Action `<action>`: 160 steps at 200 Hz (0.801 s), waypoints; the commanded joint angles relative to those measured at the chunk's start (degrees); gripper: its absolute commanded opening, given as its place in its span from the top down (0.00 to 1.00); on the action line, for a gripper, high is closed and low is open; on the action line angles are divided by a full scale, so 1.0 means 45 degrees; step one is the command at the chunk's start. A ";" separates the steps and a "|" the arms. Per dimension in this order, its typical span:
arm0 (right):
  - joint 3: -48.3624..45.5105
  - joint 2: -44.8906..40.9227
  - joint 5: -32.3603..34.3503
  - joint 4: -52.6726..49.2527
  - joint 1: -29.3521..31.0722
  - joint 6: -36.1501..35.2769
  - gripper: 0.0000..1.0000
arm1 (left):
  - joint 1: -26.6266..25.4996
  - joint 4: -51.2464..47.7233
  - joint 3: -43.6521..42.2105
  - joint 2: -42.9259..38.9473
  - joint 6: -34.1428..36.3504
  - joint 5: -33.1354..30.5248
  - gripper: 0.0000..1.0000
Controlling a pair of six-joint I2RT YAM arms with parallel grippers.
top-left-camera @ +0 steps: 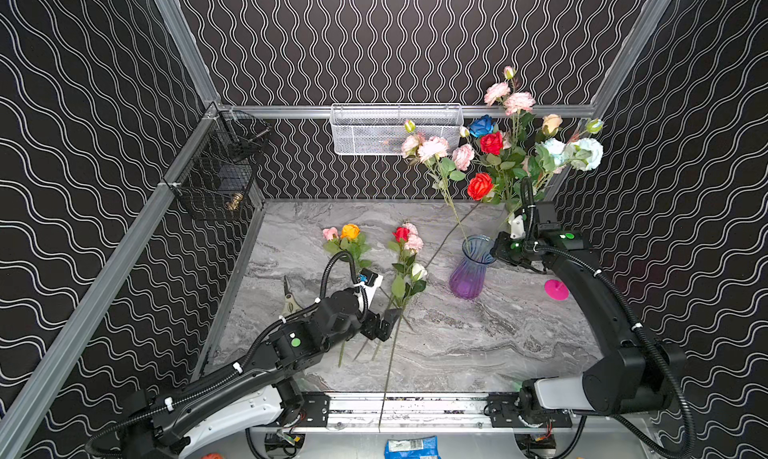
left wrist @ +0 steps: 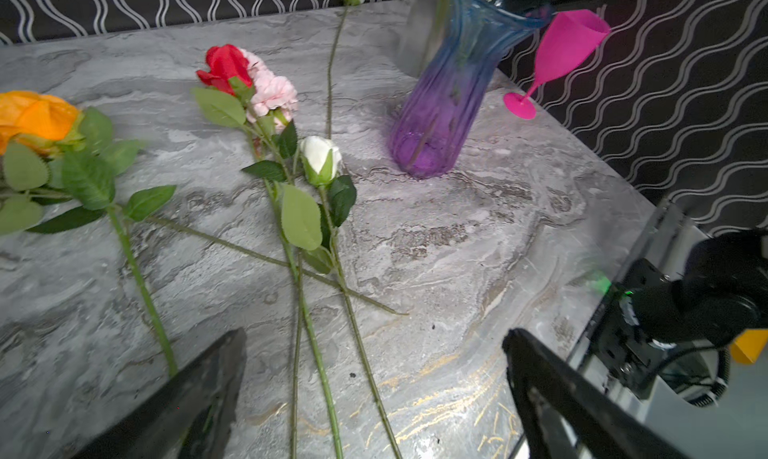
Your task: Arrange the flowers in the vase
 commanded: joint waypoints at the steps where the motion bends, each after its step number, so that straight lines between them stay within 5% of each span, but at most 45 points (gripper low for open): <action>1: 0.0046 -0.0131 0.0078 -0.0364 0.0002 -0.0142 0.71 | -0.0019 -0.0059 -0.0046 0.0179 -0.0753 -0.1247 0.01; 43: 0.0183 -0.0530 0.0398 -0.0598 0.0005 -0.0024 0.54 | -0.0033 0.0300 -0.0422 0.0512 -0.0878 -0.1364 0.02; 75: 0.0364 -0.1289 0.0562 -0.1021 0.0001 0.0053 0.48 | -0.0009 0.0362 -0.0480 0.1576 -0.0976 -0.0937 0.13; 132: -0.1218 -0.3928 0.0828 -0.1225 0.0022 0.0454 0.51 | -0.0009 0.1871 -0.0526 0.4739 -0.0563 0.1779 0.52; 160: -0.1835 -0.4873 0.0854 -0.1279 0.0027 0.0467 0.52 | -0.0018 0.2469 -0.0110 0.6550 -0.0411 0.2169 0.53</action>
